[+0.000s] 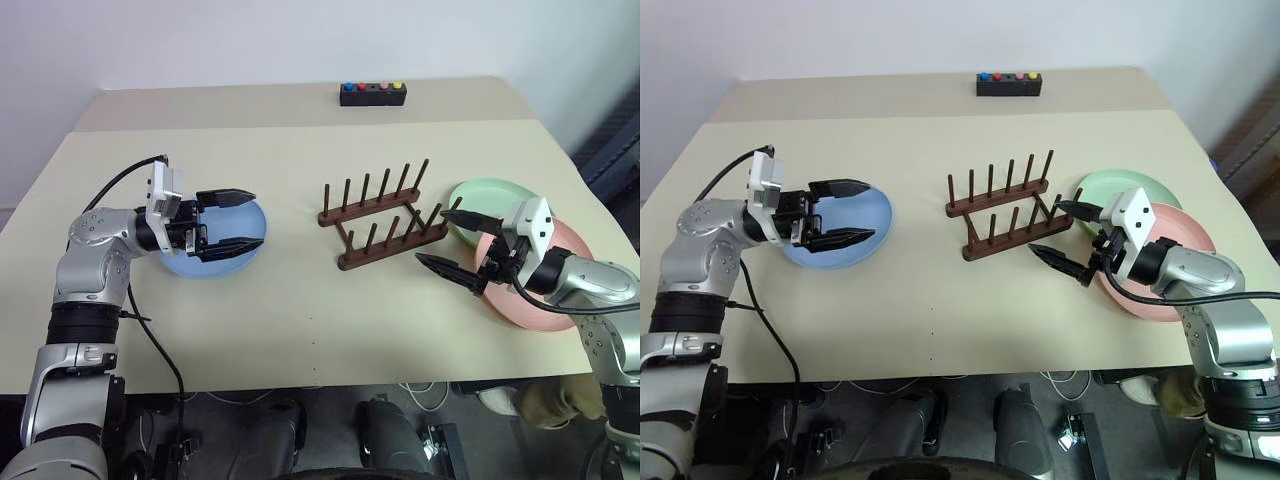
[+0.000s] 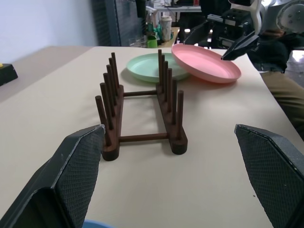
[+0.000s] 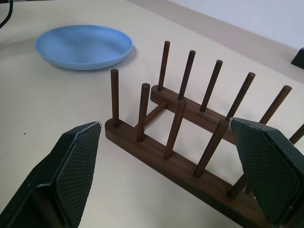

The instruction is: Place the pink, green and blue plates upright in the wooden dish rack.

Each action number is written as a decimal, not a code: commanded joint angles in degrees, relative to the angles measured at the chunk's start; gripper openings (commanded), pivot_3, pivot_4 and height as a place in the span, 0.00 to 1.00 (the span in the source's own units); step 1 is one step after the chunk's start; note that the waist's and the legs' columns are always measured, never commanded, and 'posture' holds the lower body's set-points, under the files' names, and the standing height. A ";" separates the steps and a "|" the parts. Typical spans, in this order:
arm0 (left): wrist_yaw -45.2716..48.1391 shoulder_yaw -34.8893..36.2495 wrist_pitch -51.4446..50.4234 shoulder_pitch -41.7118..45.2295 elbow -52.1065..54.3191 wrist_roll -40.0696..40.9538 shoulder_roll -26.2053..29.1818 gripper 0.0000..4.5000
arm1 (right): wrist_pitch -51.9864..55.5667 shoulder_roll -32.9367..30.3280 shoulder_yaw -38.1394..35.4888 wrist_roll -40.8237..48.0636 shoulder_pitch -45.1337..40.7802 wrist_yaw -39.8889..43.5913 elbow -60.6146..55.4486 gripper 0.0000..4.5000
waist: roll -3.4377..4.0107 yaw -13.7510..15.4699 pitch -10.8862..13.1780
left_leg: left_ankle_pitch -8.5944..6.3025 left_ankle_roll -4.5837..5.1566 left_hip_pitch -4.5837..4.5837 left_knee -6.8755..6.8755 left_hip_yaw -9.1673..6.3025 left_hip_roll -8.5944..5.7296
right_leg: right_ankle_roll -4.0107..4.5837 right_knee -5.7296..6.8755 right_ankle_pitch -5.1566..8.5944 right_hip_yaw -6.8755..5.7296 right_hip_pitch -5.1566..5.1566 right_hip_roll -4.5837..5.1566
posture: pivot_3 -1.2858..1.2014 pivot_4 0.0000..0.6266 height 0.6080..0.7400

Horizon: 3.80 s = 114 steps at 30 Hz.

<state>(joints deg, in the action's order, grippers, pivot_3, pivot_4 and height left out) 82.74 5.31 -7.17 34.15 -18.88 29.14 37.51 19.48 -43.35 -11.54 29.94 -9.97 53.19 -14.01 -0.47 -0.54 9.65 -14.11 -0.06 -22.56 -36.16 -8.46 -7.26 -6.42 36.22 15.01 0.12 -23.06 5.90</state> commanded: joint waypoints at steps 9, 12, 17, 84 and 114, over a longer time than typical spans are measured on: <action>2.07 -1.60 0.77 5.38 -4.67 -2.15 -1.48 1.00 | 0.05 -0.52 -2.64 0.25 2.25 -2.10 -4.75 0.99 | -0.01 0.81 0.00 | 0.00 0.00 0.00 0.02 0.15 0.03 | 0.00 0.00 -0.01 0.13 -0.07 -0.03 | 0.52 0.24 1.00; 0.72 -1.52 -0.58 4.84 -3.79 -2.48 -1.30 1.00 | -0.56 -0.54 -2.44 -0.15 1.98 -2.15 -4.09 0.99 | -0.01 0.81 0.00 | 0.00 0.00 0.00 0.02 0.26 0.04 | -0.01 0.02 -0.02 0.31 -0.12 -0.06 | 0.52 0.24 1.00; -1.38 -1.70 -6.82 3.83 -0.40 -1.63 -0.43 1.00 | 0.27 -0.37 -1.45 1.73 0.54 0.15 -2.50 0.99 | -0.02 0.84 0.01 | 0.00 0.00 0.01 -0.02 0.33 0.09 | -0.03 0.03 -0.07 0.42 -0.12 -0.12 | 0.52 0.24 1.00; -26.07 -20.61 -8.15 1.83 7.20 -22.01 -21.39 0.17 | 5.58 -6.21 -22.01 8.59 22.56 4.66 -10.61 1.00 | -0.06 1.23 0.03 | 0.00 0.00 0.09 -0.11 0.65 0.19 | -0.10 0.01 -0.23 0.71 -0.10 -0.30 | 0.52 0.24 1.00; -16.38 -23.51 4.23 -1.88 2.06 -22.45 -15.85 0.40 | 8.69 -7.48 -24.23 10.64 23.46 5.14 -12.38 1.00 | -0.06 1.34 0.03 | -0.02 0.05 0.07 -0.11 0.68 0.25 | -0.07 -0.08 -0.24 0.78 -0.10 -0.28 | 0.52 0.24 1.00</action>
<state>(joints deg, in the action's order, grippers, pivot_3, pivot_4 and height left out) 66.17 -18.83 -4.34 32.03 -17.92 6.25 21.93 28.38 -49.90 -35.46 40.63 14.22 58.67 -25.04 -0.53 0.80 9.67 -14.13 -0.02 -22.50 -36.27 -7.78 -7.01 -6.49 36.14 14.77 0.89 -23.16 5.62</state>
